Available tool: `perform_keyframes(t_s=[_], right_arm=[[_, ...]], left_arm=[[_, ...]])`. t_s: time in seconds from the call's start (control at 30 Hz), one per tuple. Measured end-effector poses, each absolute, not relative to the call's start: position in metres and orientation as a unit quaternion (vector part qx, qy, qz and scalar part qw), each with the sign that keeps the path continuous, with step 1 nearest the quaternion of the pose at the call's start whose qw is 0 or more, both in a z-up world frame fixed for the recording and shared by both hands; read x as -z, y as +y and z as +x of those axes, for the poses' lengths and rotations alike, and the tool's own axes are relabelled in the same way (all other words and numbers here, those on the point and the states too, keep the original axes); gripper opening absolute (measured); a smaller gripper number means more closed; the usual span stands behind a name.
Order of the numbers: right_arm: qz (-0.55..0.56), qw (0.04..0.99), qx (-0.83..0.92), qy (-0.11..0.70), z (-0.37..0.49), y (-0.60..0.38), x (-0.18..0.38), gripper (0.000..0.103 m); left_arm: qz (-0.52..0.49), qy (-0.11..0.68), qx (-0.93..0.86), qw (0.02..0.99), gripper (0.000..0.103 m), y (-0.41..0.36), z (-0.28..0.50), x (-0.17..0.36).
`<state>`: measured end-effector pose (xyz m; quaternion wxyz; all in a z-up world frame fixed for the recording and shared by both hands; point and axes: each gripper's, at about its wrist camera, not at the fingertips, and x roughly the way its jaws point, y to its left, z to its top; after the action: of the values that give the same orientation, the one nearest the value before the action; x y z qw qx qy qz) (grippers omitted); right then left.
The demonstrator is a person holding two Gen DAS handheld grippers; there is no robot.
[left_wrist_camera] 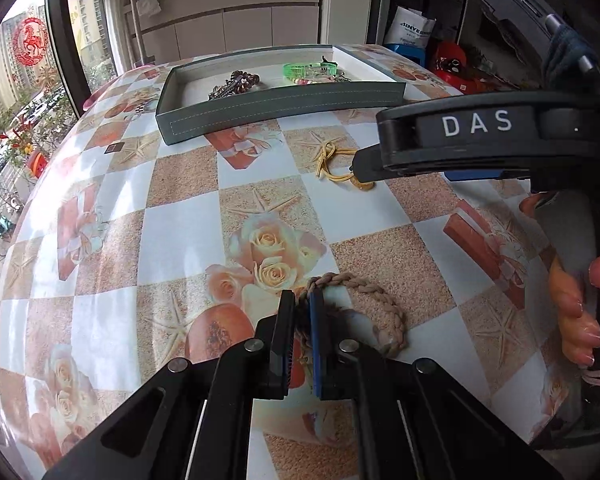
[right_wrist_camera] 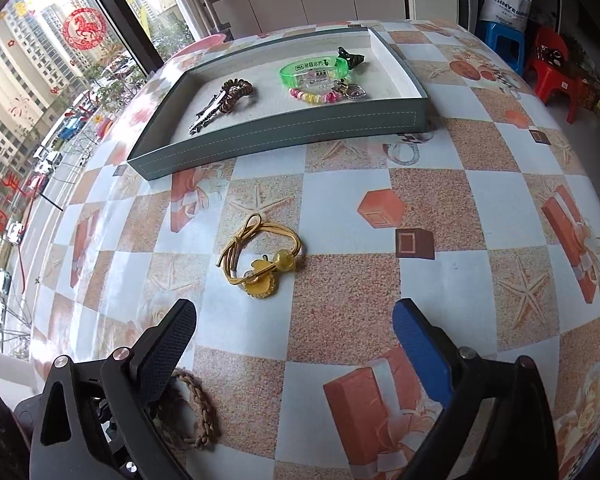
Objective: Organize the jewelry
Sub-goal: 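Grasp the braided cord bracelet with the left tool while the right tool grasps the yellow beaded hair tie, then carry the braided bracelet and yellow hair tie into the tray and open both tools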
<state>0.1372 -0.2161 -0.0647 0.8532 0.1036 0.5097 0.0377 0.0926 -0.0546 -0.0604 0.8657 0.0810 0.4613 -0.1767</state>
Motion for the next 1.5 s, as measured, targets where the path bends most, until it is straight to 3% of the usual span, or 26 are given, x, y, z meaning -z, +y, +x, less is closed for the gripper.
perform_keyframes(t_s=[0.2, 0.5, 0.83, 1.5], right_arm=[[0.058, 0.853, -0.029, 0.518, 0.158, -0.194, 0.076, 0.086], [-0.019, 0.86, -0.022, 0.51, 0.154, -0.178, 0.076, 0.061], [-0.026, 0.864, -0.034, 0.501, 0.15, -0.174, 0.074, 0.018], [0.04, 0.873, -0.045, 0.485, 0.107, -0.222, 0.063, 0.018]], left_arm=[[0.079, 0.462, 0.177, 0.866, 0.02, -0.054, 0.092, 0.061], [0.081, 0.461, 0.176, 0.866, 0.02, -0.054, 0.092, 0.061], [0.081, 0.462, 0.174, 0.866, 0.02, -0.055, 0.093, 0.062], [0.047, 0.462, 0.177, 0.868, 0.02, -0.042, 0.1, 0.055]])
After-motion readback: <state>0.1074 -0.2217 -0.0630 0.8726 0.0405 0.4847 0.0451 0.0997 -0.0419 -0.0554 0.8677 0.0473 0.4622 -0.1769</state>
